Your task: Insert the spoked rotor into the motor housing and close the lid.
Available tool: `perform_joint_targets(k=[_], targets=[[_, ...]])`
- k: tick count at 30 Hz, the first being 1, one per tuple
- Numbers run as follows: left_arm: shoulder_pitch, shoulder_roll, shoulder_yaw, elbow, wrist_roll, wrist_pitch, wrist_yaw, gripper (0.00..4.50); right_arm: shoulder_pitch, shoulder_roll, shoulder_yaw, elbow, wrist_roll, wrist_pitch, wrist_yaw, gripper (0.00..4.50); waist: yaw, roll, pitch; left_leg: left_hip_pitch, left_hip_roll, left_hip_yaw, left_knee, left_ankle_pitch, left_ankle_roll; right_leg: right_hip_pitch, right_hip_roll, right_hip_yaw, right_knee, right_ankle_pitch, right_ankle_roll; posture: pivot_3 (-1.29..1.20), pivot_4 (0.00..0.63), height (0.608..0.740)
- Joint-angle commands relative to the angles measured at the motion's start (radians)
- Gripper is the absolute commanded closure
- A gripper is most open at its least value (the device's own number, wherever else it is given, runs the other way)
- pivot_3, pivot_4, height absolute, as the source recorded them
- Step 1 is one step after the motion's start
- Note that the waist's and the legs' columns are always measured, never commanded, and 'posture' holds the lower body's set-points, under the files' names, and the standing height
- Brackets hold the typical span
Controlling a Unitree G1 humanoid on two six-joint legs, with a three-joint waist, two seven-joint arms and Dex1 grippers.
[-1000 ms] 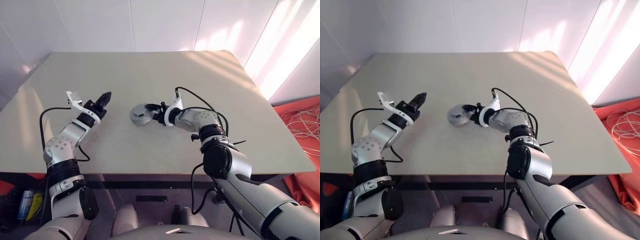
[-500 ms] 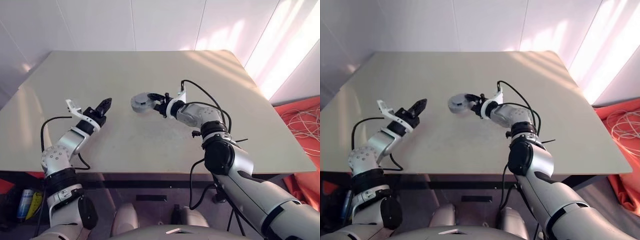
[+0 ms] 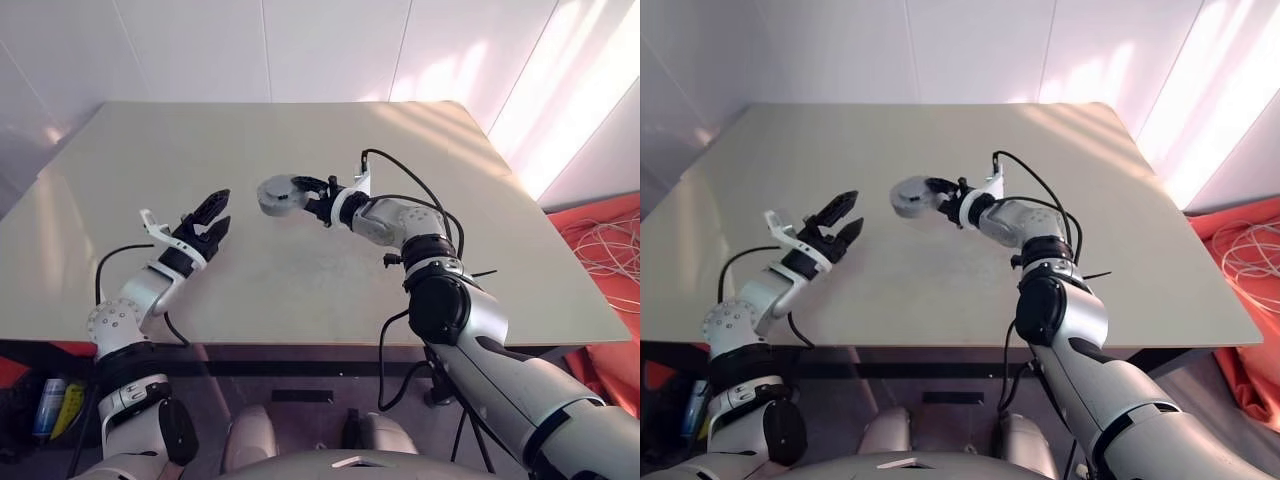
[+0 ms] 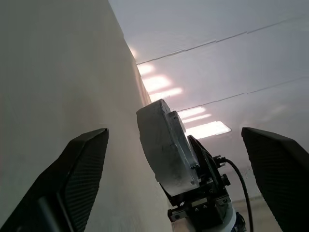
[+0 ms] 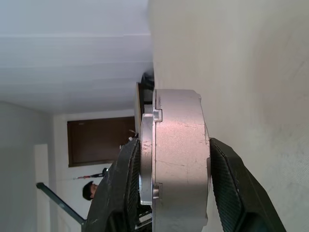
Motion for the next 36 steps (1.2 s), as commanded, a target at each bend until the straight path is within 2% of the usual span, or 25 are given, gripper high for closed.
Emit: perform_joint_targets(k=[1, 9, 15, 21, 27, 30, 33, 36], targets=[[-0.044, -0.003, 0.01, 0.023, -0.167, 0.062, 0.041, 0.03, -0.055, 0.008, 0.006, -0.061, 0.061, 0.048, 0.041, 2.44, 0.001, 0.0, 0.0, 0.0, 0.0, 0.0, 0.0, 0.0, 0.0, 0.0, 0.0, 0.0, 0.0, 0.0, 0.0, 0.0, 0.0, 0.74], [-0.053, -0.053, -0.056, 0.013, -0.25, 0.06, 0.121, 0.03, -0.044, 0.023, 0.031, -0.122, 0.083, 0.122, 0.061, 2.44, 0.016, 0.0, 0.0, 0.0, 0.0, 0.0, 0.002, 0.0, 0.0, 0.0, 0.0, 0.0, 0.001, 0.001, 0.001, 0.0, 0.0, 0.74], [-0.059, -0.048, -0.084, 0.008, -0.278, 0.042, 0.161, 0.03, -0.035, 0.027, 0.029, -0.147, 0.092, 0.126, 0.046, 2.44, 0.018, 0.0, 0.0, 0.0, 0.001, 0.0, 0.001, 0.0, 0.0, 0.0, 0.0, 0.0, 0.001, 0.001, 0.001, 0.0, 0.0, 0.74], [-0.059, -0.022, -0.094, 0.031, -0.28, 0.027, 0.152, 0.03, -0.034, 0.026, 0.035, -0.159, 0.094, 0.138, 0.052, 2.44, 0.019, 0.0, 0.0, 0.0, 0.0, 0.0, 0.002, 0.0, 0.0, 0.0, 0.0, 0.0, 0.001, 0.001, 0.002, 0.0, 0.0, 0.74], [-0.056, -0.001, -0.099, 0.051, -0.211, -0.029, 0.085, 0.03, -0.03, 0.027, 0.042, -0.165, 0.091, 0.138, 0.053, 2.44, 0.018, 0.0, 0.0, 0.0, 0.0, 0.0, 0.002, 0.0, 0.0, 0.0, 0.0, 0.0, 0.001, 0.001, 0.002, 0.0, 0.0, 0.74], [-0.058, 0.005, -0.107, 0.077, -0.182, -0.038, 0.051, 0.6, -0.028, 0.03, 0.044, -0.174, 0.093, 0.143, 0.054, 2.44, 0.018, 0.0, 0.0, 0.0, 0.0, 0.0, 0.002, 0.0, 0.0, 0.0, 0.0, 0.0, 0.001, 0.001, 0.002, 0.0, 0.0, 0.74], [-0.07, 0.013, -0.113, 0.115, -0.152, -0.04, 0.013, 1.64, -0.026, 0.033, 0.047, -0.19, 0.097, 0.153, 0.052, 2.44, 0.018, 0.0, 0.0, 0.0, 0.0, 0.0, 0.002, 0.0, 0.0, 0.0, 0.0, 0.0, 0.001, 0.001, 0.002, 0.0, 0.0, 0.74], [-0.087, 0.02, -0.118, 0.157, -0.125, -0.038, -0.023, 2.4, -0.023, 0.037, 0.051, -0.21, 0.105, 0.168, 0.052, 2.44, 0.018, 0.0, 0.0, 0.0, 0.0, 0.0, 0.002, 0.0, 0.0, 0.0, 0.0, 0.0, 0.001, 0.001, 0.002, 0.0, 0.0, 0.74]])
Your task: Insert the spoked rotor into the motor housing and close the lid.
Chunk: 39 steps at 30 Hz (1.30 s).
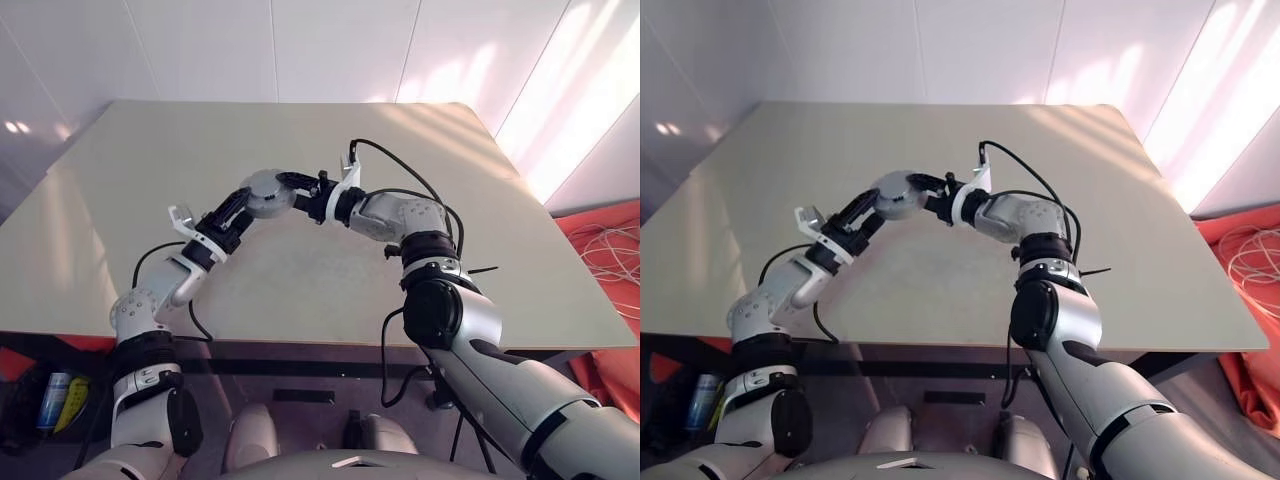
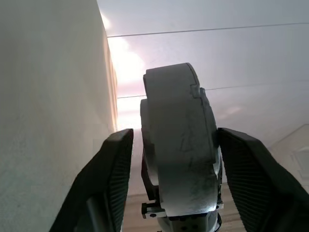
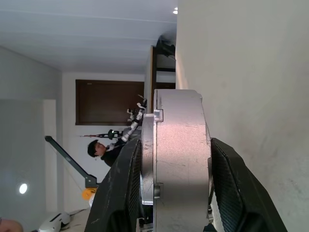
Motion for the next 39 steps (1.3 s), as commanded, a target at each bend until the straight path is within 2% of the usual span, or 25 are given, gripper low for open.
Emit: perform_joint_targets(k=[1, 14, 30, 36, 38, 39], targets=[[-0.031, 0.018, -0.01, 0.037, 0.038, -0.003, -0.046, 2.4, -0.034, 0.01, -0.007, -0.081, 0.073, 0.026, 0.026, 2.44, 0.0, 0.0, 0.0, 0.0, 0.0, 0.0, 0.0, 0.0, 0.0, 0.0, 0.0, 0.0, 0.0, 0.0, 0.0, 0.0, 0.0, 0.74], [-0.039, 0.018, -0.009, 0.038, 0.015, 0.087, -0.116, 2.4, -0.028, 0.017, 0.003, -0.102, 0.067, 0.033, 0.03, 2.44, 0.002, 0.0, 0.0, 0.0, 0.0, 0.0, 0.0, 0.0, 0.0, 0.0, 0.0, 0.0, 0.0, 0.0, 0.0, 0.0, 0.0, 0.74], [-0.028, -0.056, -0.05, -0.185, -0.099, 0.084, 0.068, 2.4, -0.016, 0.02, 0.014, -0.119, 0.071, 0.032, 0.024, 2.44, 0.001, 0.0, 0.0, 0.0, 0.0, 0.0, 0.002, 0.0, 0.0, 0.001, 0.0, 0.0, 0.001, 0.001, 0.0, 0.0, 0.0, 0.74], [-0.007, -0.037, -0.072, -0.208, 0.025, 0.02, 0.018, 2.4, -0.008, 0.024, 0.03, -0.128, 0.058, 0.014, 0.032, 2.44, 0.001, 0.0, 0.0, 0.0, 0.0, 0.0, 0.002, 0.0, 0.0, 0.001, 0.0, 0.0, 0.001, 0.001, 0.0, 0.0, 0.0, 0.74], [0.005, -0.03, -0.086, -0.202, 0.052, 0.018, -0.01, 1.68, -0.005, 0.024, 0.035, -0.131, 0.056, 0.011, 0.034, 2.44, 0.001, 0.0, 0.0, 0.0, 0.0, 0.0, 0.002, 0.0, 0.0, 0.001, 0.0, 0.0, 0.001, 0.001, 0.0, 0.0, 0.0, 0.74], [0.01, -0.027, -0.095, -0.203, 0.064, 0.019, -0.021, 1.46, -0.005, 0.024, 0.037, -0.131, 0.056, 0.008, 0.034, 2.44, 0.001, 0.0, 0.0, 0.0, 0.0, 0.0, 0.002, 0.0, 0.0, 0.001, 0.0, 0.0, 0.001, 0.001, 0.0, 0.0, 0.0, 0.74]])
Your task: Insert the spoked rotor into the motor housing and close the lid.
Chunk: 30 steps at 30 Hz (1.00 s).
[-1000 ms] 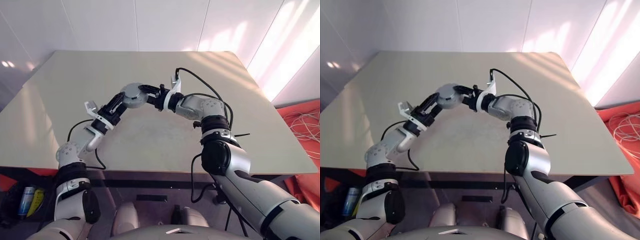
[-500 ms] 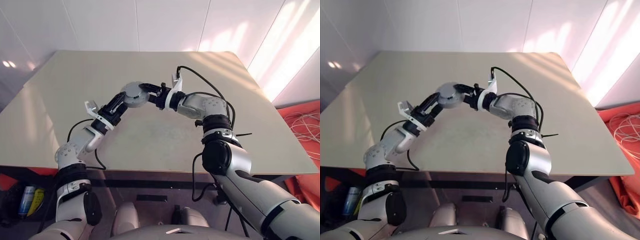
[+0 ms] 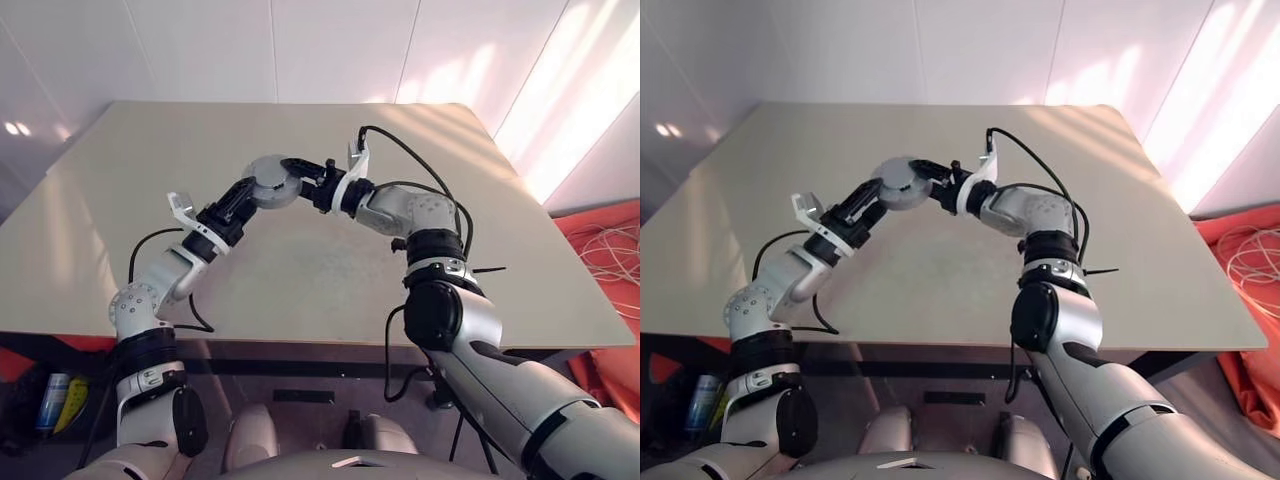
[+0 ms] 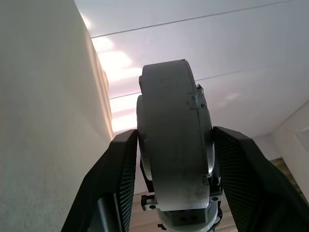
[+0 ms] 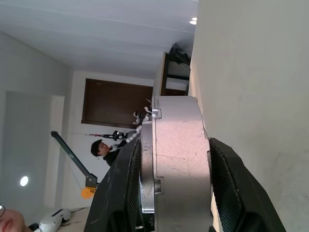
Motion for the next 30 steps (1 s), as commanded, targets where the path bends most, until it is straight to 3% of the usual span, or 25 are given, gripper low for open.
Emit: perform_joint_targets(k=[1, 4, 5, 14, 30], targets=[[-0.001, 0.004, -0.068, -0.045, 0.043, 0.015, -0.061, 1.15, -0.017, 0.018, 0.016, -0.033, 0.029, -0.011, 0.011, 2.44, 0.0, 0.0, 0.0, 0.0, 0.0, 0.0, 0.0, 0.0, 0.0, 0.0, 0.0, 0.0, 0.0, 0.0, 0.0, 0.0, 0.0, 0.74], [0.003, 0.006, -0.08, -0.044, 0.032, 0.023, -0.077, 0.17, -0.014, 0.018, 0.021, -0.037, 0.035, -0.013, 0.007, 2.44, -0.001, 0.0, 0.0, 0.0, 0.0, 0.0, 0.0, 0.0, 0.0, 0.0, 0.0, 0.0, 0.0, 0.0, 0.0, 0.0, 0.0, 0.74], [-0.002, 0.0, -0.076, -0.027, 0.007, 0.03, -0.052, 0.05, -0.013, 0.018, 0.024, -0.039, 0.037, -0.013, 0.006, 2.44, -0.001, 0.0, 0.0, 0.0, 0.0, 0.0, 0.0, 0.0, 0.0, 0.0, 0.0, 0.0, 0.0, 0.0, 0.0, 0.0, 0.0, 0.74], [-0.024, -0.012, 0.002, 0.014, -0.131, -0.005, -0.045, 0.05, -0.013, 0.014, 0.028, -0.037, 0.041, -0.014, 0.008, 2.44, -0.001, 0.0, 0.0, 0.0, 0.0, 0.0, 0.0, 0.0, 0.0, 0.0, 0.0, 0.0, 0.0, 0.0, 0.0, 0.0, 0.0, 0.74], [-0.068, -0.003, 0.001, 0.139, -0.027, -0.055, -0.111, 0.05, -0.015, 0.011, 0.036, -0.042, 0.049, -0.007, 0.013, 2.44, -0.001, 0.0, 0.0, 0.0, 0.0, 0.0, 0.0, 0.0, 0.0, 0.0, 0.0, 0.0, 0.0, 0.0, 0.001, 0.0, 0.0, 0.74]])
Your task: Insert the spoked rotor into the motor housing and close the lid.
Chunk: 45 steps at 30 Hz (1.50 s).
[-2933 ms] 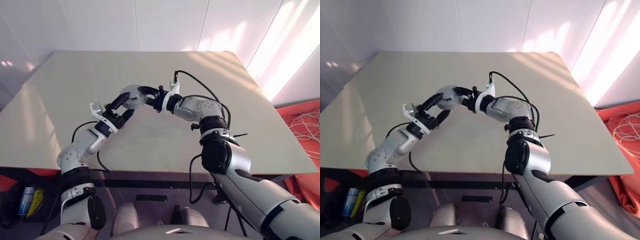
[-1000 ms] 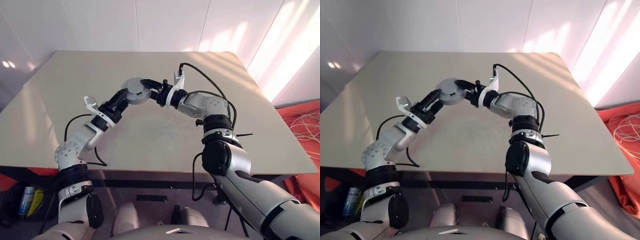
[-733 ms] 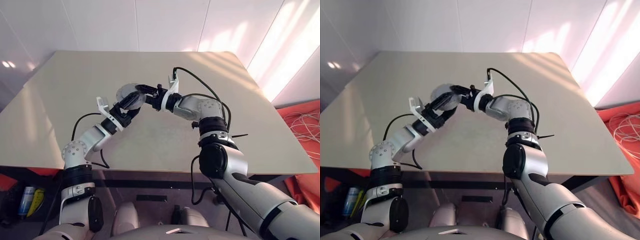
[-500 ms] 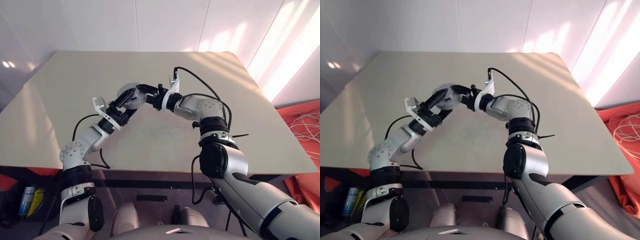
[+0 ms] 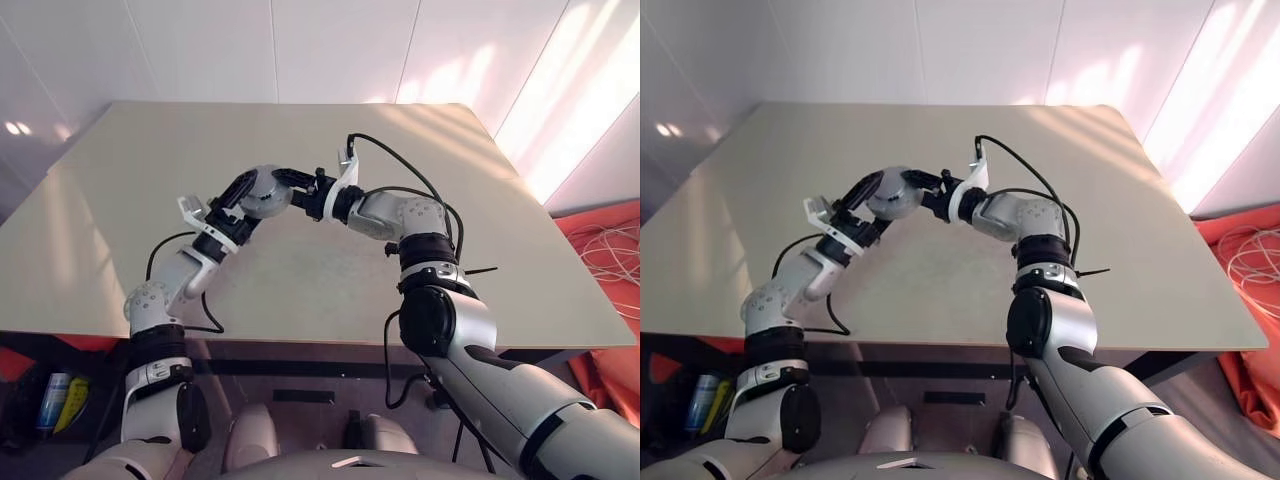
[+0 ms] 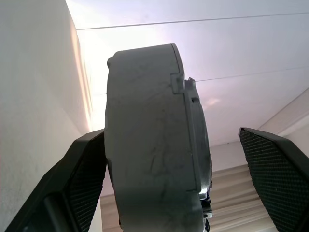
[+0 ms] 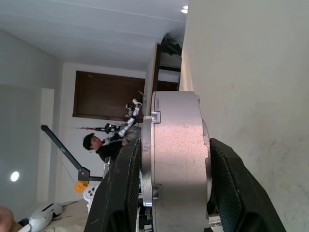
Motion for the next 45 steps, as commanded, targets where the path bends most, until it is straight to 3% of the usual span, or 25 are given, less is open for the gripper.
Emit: perform_joint_targets(k=[1, 4, 7, 11, 12, 20, 27, 34, 38, 45], targets=[[-0.024, 0.017, 0.004, 0.009, 0.026, -0.009, -0.046, 0.05, -0.028, -0.005, -0.008, -0.044, 0.047, 0.003, 0.02, 2.44, 0.0, 0.0, 0.0, 0.0, 0.0, 0.0, 0.0, 0.0, 0.0, 0.0, 0.0, 0.0, 0.0, 0.0, 0.0, 0.0, 0.0, 0.74], [-0.021, 0.033, 0.007, 0.037, 0.057, -0.008, -0.083, 0.22, -0.029, -0.005, -0.008, -0.043, 0.046, 0.001, 0.019, 2.44, 0.0, 0.0, 0.0, 0.0, 0.0, 0.0, 0.0, 0.0, 0.0, 0.0, 0.0, 0.0, 0.0, 0.0, 0.0, 0.0, 0.0, 0.74], [-0.024, 0.046, 0.012, 0.063, 0.08, -0.007, -0.11, 0.96, -0.029, -0.006, -0.009, -0.04, 0.045, -0.002, 0.018, 2.44, 0.0, 0.0, 0.0, 0.0, 0.0, 0.0, 0.0, 0.0, 0.0, 0.0, 0.0, 0.0, 0.0, 0.0, 0.0, 0.0, 0.0, 0.74], [-0.031, 0.055, 0.023, 0.088, 0.096, 0.002, -0.136, 2.26, -0.029, -0.005, -0.005, -0.04, 0.042, -0.006, 0.016, 2.44, 0.0, 0.0, 0.0, 0.0, 0.0, 0.0, 0.0, 0.0, 0.0, 0.0, 0.0, 0.0, 0.0, 0.0, 0.0, 0.0, 0.0, 0.74], [-0.033, 0.057, 0.026, 0.096, 0.099, 0.003, -0.139, 2.38, -0.029, -0.005, -0.001, -0.041, 0.039, -0.01, 0.017, 2.44, 0.0, 0.0, 0.0, 0.0, 0.0, 0.0, 0.0, 0.0, 0.0, 0.0, 0.0, 0.0, 0.0, 0.0, 0.0, 0.0, 0.0, 0.74], [-0.05, 0.056, 0.033, 0.116, 0.101, 0.03, -0.157, 2.38, -0.005, -0.009, 0.061, -0.089, 0.02, -0.028, 0.084, 2.44, 0.001, 0.0, 0.0, 0.0, 0.0, 0.0, 0.0, 0.0, 0.0, 0.0, 0.0, 0.0, 0.0, 0.0, 0.0, 0.0, 0.0, 0.74], [-0.052, 0.05, 0.045, 0.112, 0.116, 0.034, -0.156, 2.38, 0.009, 0.003, 0.095, -0.136, -0.016, -0.147, 0.077, 0.13, 0.001, 0.0, 0.0, 0.0, 0.0, 0.0, 0.0, 0.0, 0.0, 0.0, 0.0, 0.0, 0.0, 0.0, 0.0, 0.0, 0.0, 0.74], [-0.04, 0.044, 0.055, 0.078, 0.187, -0.035, -0.158, 2.38, 0.015, -0.001, 0.096, -0.114, -0.041, -0.248, 0.057, 0.13, 0.001, 0.0, 0.0, 0.0, -0.001, 0.0, 0.0, 0.0, 0.0, 0.0, -0.001, 0.0, 0.0, 0.0, 0.0, 0.0, 0.0, 0.74], [-0.034, 0.052, 0.124, 0.072, 0.228, -0.177, -0.139, 2.38, 0.025, -0.015, 0.107, -0.096, -0.071, -0.286, 0.037, 0.13, -0.002, 0.0, 0.0, 0.0, -0.001, 0.0, 0.0, 0.0, 0.0, 0.0, -0.001, 0.0, 0.0, 0.0, 0.0, 0.0, 0.0, 0.74], [-0.019, 0.115, 0.246, 0.116, 0.286, -0.374, -0.09, 2.38, 0.073, -0.06, 0.096, -0.125, -0.026, -0.163, 0.062, 0.13, -0.003, 0.0, 0.0, 0.0, -0.001, 0.0, 0.0, 0.0, 0.0, 0.0, -0.001, 0.0, 0.0, 0.0, 0.0, 0.0, 0.0, 0.74]])
